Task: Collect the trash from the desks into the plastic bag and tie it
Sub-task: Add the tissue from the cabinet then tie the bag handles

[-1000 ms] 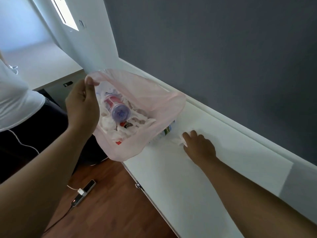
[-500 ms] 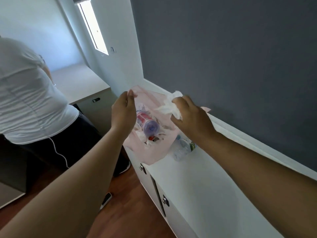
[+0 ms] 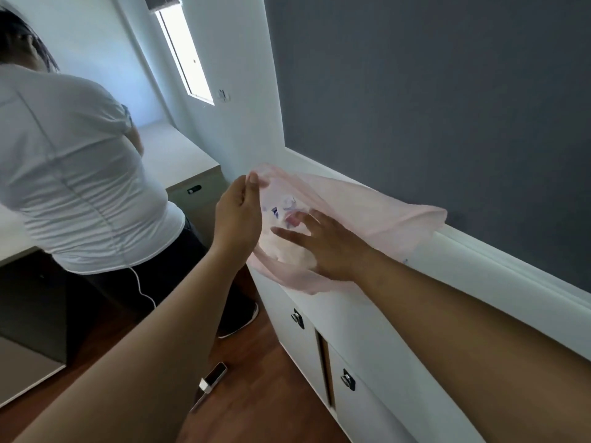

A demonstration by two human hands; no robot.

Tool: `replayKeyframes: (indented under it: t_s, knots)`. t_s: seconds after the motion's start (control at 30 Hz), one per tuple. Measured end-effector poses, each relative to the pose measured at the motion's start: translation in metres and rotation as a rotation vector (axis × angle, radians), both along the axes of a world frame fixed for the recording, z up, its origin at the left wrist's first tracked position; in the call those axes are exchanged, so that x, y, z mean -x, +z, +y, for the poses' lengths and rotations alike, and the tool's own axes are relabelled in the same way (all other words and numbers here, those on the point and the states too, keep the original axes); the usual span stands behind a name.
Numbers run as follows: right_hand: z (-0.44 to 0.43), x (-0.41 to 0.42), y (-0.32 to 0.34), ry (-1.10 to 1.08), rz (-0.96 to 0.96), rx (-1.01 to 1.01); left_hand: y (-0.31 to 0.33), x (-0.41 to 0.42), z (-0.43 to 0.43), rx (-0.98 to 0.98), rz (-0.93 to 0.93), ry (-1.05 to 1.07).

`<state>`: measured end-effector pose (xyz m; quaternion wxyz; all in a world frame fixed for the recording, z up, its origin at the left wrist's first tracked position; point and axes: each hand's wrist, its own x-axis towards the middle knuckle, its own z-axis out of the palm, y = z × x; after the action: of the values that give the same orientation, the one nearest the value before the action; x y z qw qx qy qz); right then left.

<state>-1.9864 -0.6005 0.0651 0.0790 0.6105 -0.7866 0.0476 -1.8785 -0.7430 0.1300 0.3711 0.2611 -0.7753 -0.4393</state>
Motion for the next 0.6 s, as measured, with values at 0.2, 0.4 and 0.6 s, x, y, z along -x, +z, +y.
replayKeyframes:
  t_s: [0.2,0.4,0.6]
  knots:
    - [0.071,0.026,0.016,-0.133,0.184,0.440,0.007,0.014,0.004,0.026,0.012,0.041]
    - [0.134,0.064,-0.025,-1.004,-0.143,0.593,0.020,0.037,-0.014,-0.018,0.107,0.176]
    - [0.139,0.061,-0.075,-0.744,-0.227,-0.208,0.021,0.048,-0.022,-0.014,0.107,0.217]
